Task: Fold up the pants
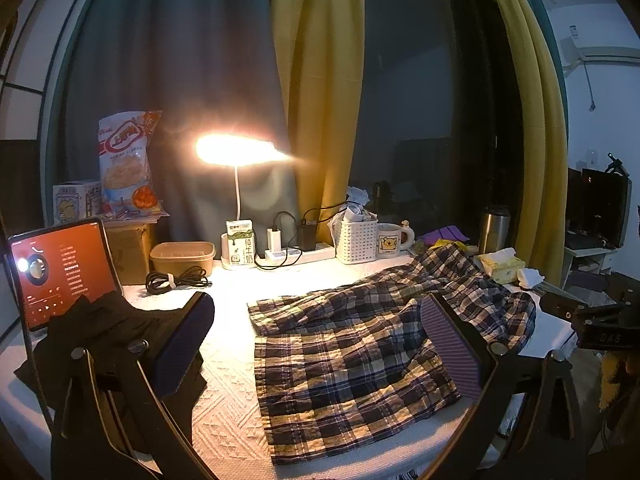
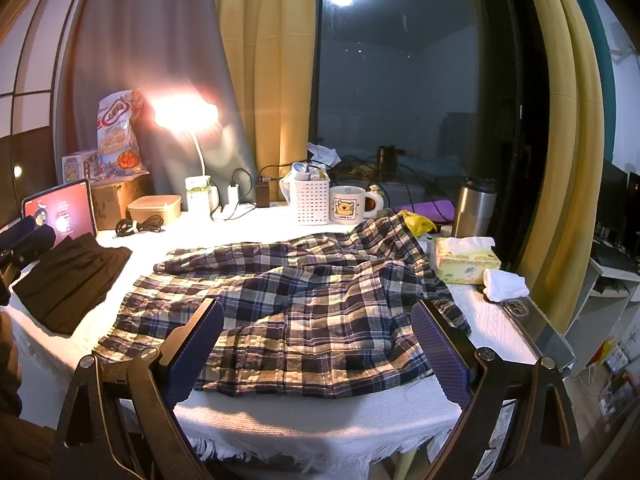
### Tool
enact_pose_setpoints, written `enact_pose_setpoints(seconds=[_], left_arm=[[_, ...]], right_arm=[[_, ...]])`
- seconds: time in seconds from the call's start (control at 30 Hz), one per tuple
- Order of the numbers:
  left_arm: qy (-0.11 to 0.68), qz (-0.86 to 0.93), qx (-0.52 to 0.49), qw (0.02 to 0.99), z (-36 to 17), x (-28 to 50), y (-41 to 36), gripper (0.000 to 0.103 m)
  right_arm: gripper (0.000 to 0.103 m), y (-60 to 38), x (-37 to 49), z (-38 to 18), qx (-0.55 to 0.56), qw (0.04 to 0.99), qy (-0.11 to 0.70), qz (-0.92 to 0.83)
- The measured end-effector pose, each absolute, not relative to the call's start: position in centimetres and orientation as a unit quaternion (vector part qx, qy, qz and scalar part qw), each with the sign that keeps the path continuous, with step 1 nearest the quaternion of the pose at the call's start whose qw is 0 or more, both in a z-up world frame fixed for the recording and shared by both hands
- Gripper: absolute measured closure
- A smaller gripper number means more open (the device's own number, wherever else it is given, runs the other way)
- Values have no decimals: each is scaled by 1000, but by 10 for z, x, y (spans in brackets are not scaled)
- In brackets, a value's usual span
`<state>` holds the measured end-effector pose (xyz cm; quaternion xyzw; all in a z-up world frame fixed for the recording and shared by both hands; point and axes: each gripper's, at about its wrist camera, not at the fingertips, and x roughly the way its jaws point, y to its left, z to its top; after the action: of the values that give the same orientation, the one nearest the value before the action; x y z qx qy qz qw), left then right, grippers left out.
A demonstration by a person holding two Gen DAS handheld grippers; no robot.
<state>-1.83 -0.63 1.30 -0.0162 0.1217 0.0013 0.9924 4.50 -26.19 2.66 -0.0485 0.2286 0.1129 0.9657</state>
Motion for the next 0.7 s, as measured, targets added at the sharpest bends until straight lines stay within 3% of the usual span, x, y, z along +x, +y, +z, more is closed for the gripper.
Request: enact_pose_setpoints(seconds=[0.7], left_arm=[[124, 4, -16, 992, 12, -18, -4, 1]], right_arm=[[7, -262, 44, 28, -50, 966, 229, 113]])
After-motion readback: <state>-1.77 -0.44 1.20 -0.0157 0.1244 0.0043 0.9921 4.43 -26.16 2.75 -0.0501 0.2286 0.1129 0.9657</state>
